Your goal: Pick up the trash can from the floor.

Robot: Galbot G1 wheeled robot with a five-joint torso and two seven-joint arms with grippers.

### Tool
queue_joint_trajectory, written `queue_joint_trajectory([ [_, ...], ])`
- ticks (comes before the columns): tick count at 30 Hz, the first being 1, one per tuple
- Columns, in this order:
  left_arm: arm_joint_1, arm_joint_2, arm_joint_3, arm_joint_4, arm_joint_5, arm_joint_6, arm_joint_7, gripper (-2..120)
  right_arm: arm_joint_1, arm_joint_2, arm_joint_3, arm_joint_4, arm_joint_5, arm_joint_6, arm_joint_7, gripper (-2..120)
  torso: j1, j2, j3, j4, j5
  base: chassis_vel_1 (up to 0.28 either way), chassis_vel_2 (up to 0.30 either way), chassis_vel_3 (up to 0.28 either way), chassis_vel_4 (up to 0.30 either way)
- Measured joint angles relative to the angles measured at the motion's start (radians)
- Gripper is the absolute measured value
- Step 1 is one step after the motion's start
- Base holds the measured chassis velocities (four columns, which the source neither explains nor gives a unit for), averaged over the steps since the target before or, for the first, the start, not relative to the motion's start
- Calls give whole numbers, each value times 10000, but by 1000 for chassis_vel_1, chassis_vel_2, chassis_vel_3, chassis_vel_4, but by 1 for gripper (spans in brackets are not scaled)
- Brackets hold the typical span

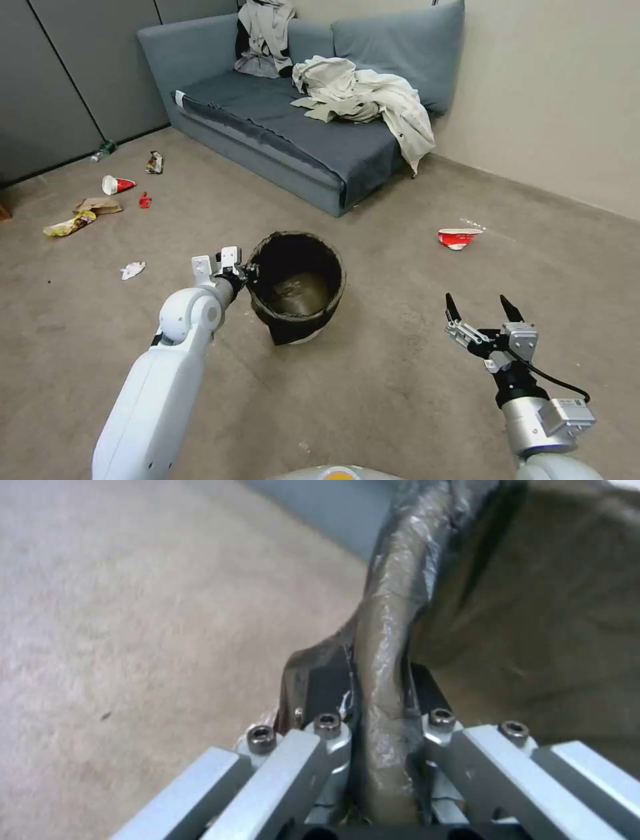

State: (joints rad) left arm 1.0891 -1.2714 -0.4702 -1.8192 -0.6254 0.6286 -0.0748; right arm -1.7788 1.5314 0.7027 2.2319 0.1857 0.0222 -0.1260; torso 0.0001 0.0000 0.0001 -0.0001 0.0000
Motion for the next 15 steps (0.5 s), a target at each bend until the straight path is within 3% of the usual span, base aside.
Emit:
queue_joint_trajectory([
  [6,1149,212,-190,-1244,50,-925,508,4,-24,14,13,30,9,0,2,100,-1,0,-1,3,3,0,0,0,0],
  [11,2167,314,-264,-2401,462,-1213,568,4,-40,62,11,17,17,39,2,100,-2,0,0,1,1,0,0,0,0],
  [15,2535,279,-266,-2786,947,-1561,532,4,-40,93,-14,12,11,62,0,100,-1,0,-1,2,-1,0,0,0,0],
])
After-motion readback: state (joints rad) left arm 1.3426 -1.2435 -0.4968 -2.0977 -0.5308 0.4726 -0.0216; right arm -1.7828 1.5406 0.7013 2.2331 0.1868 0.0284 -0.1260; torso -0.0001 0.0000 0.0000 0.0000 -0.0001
